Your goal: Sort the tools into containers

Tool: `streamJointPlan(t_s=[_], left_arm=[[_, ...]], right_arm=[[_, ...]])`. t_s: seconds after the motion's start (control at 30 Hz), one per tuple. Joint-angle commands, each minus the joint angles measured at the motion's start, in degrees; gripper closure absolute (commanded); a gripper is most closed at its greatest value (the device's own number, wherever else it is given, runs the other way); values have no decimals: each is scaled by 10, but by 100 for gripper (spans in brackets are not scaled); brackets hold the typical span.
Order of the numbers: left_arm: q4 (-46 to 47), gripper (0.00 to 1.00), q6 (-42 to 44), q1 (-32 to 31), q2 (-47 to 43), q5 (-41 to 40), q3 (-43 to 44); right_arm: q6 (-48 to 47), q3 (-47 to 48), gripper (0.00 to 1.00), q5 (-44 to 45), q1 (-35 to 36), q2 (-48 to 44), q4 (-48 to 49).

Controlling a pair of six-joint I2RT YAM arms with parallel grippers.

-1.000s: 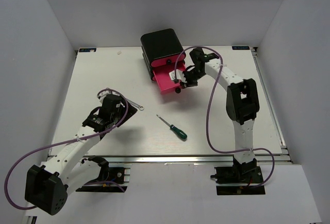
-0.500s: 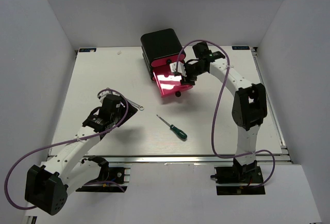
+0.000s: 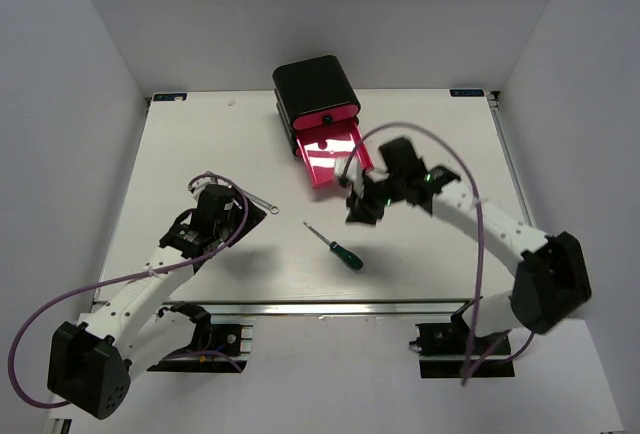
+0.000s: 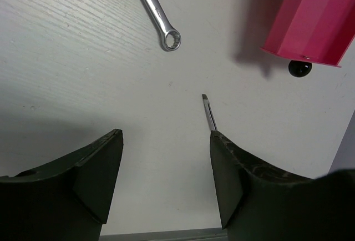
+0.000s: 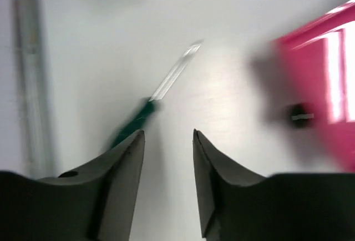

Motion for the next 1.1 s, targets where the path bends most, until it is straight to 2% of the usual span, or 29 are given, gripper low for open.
streamJointPlan(t_s=[0.0, 0.1, 0.17, 0.3, 0.4, 0.63, 0.83, 1.07], left_arm=[[14, 27, 3, 3, -3, 4, 0], [14, 27, 3, 4, -3, 3, 0], [12, 27, 3, 5, -5, 3, 0], [5, 27, 0, 5, -11, 1, 0], [-3, 27, -3, 5, -20, -3, -3], [-13, 27, -8, 5, -38, -9, -10], [-10, 27, -6, 5, -34, -9, -7], [-10, 27, -6, 5, -30, -7, -7]], right_arm=[[186, -123, 52, 130, 117, -72, 83], [243, -177, 34, 201, 137, -80, 113], [253, -180, 32, 257, 139, -64, 121], [290, -155, 28, 278, 148, -22, 138], [324, -148, 28, 323, 171, 15, 158], [357, -154, 28, 322, 202, 39, 170], [395, -178, 36, 382, 204, 61, 195], [414, -208, 44, 403, 221, 67, 217]])
